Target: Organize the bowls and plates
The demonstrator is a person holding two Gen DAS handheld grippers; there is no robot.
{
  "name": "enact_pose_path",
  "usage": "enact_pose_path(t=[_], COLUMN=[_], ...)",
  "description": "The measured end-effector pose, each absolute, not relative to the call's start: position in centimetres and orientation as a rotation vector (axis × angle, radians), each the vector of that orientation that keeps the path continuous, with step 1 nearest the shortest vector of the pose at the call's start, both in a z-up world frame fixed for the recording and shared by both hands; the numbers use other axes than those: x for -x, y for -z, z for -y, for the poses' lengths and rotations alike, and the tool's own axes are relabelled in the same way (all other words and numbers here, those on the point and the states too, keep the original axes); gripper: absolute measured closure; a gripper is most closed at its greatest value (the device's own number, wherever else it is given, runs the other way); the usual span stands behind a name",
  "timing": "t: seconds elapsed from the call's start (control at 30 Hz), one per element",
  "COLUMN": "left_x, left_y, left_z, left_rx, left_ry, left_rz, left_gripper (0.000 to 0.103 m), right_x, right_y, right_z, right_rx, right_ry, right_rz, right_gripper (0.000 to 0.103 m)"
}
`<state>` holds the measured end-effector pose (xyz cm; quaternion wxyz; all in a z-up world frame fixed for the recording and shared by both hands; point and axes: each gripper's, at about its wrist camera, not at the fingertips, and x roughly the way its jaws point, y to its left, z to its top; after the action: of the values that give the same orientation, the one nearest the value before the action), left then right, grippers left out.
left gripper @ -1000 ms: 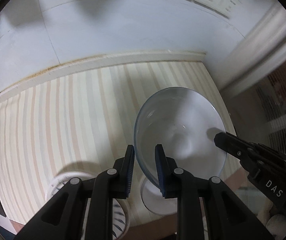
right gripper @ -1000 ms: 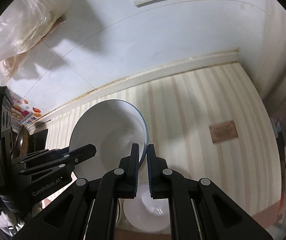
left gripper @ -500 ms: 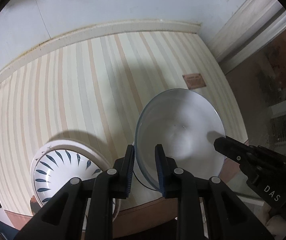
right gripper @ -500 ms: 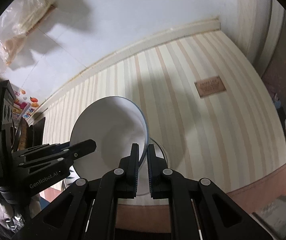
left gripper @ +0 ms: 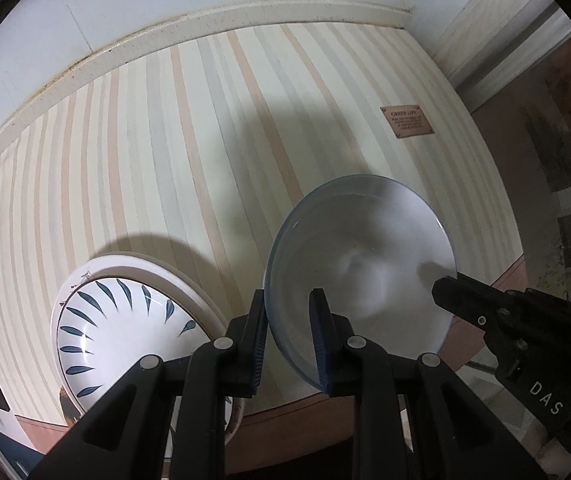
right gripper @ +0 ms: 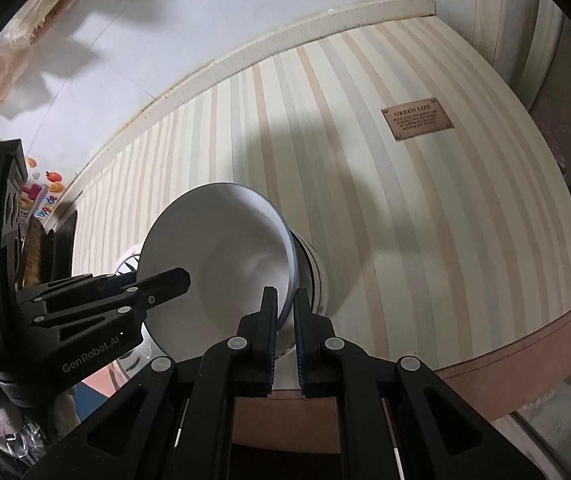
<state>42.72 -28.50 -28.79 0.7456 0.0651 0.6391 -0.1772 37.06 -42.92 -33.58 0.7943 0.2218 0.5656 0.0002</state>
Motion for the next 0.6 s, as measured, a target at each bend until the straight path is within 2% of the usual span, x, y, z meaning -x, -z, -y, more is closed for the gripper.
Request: enact_pose_path(t=[0.6], left_x=[-42.4], left_y=[30.1], left_z=[29.3], left_rx=[-0.208], left_ry=[0.375], left_rz=[-1.405], left_gripper=[0.085], right_x=[-37.8], right_y=[35.3], right_z=[43.1], right_rx=[-0.470], right_ry=[-0.002], right_rz=[-1.266], right_gripper=[0.093])
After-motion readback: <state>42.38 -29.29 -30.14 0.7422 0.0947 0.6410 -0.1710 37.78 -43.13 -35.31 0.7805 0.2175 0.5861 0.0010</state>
